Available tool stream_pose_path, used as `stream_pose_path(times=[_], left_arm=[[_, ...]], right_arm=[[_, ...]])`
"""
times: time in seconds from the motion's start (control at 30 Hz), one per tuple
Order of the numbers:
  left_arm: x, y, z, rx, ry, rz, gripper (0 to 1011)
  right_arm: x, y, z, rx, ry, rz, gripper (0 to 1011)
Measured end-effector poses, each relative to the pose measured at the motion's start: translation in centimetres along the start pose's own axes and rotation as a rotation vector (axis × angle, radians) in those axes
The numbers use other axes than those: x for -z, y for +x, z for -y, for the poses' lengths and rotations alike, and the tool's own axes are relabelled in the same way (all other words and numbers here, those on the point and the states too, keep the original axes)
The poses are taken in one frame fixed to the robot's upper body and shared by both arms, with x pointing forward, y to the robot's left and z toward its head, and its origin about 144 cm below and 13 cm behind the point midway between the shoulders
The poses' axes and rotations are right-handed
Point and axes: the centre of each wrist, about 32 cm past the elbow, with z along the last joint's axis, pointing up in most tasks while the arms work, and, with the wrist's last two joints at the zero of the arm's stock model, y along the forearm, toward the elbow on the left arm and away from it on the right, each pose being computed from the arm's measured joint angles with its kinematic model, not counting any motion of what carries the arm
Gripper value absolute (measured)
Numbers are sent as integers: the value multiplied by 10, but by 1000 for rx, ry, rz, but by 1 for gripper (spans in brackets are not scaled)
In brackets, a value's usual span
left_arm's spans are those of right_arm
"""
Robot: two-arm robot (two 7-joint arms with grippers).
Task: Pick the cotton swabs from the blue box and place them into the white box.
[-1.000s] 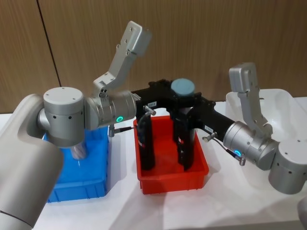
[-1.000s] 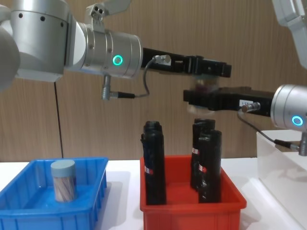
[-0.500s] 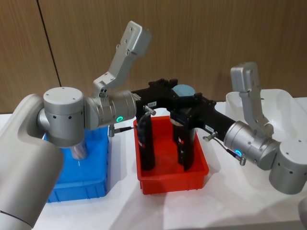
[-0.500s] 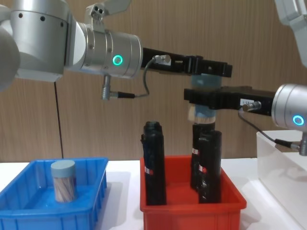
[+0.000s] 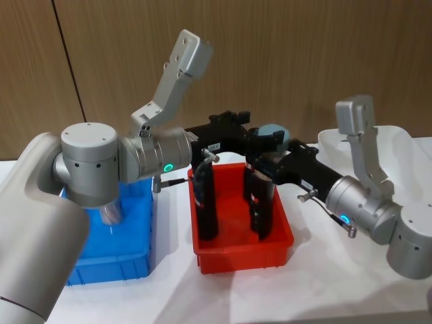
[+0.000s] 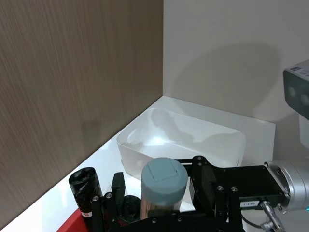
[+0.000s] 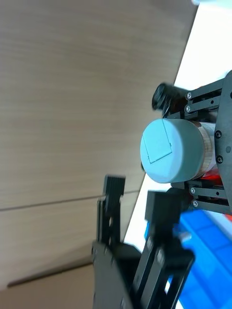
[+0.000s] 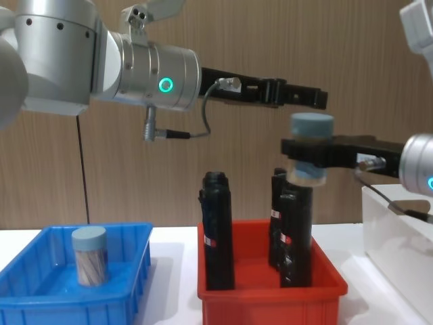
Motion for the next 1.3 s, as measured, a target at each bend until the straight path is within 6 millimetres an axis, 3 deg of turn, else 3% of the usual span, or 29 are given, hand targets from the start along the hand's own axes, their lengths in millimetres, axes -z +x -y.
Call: stream_pose_path(times=[0.3,0.83,1.3], left_arm=[[0,0,0,0,0,0,1004],[0,0,0,0,0,0,1004],[0,0,0,0,0,0,1004]], right_arm=[[7,16,9,85,-6,-6,668],[11,61,31,304,-11,3,668],[22,89,38,424,-73,12,692]])
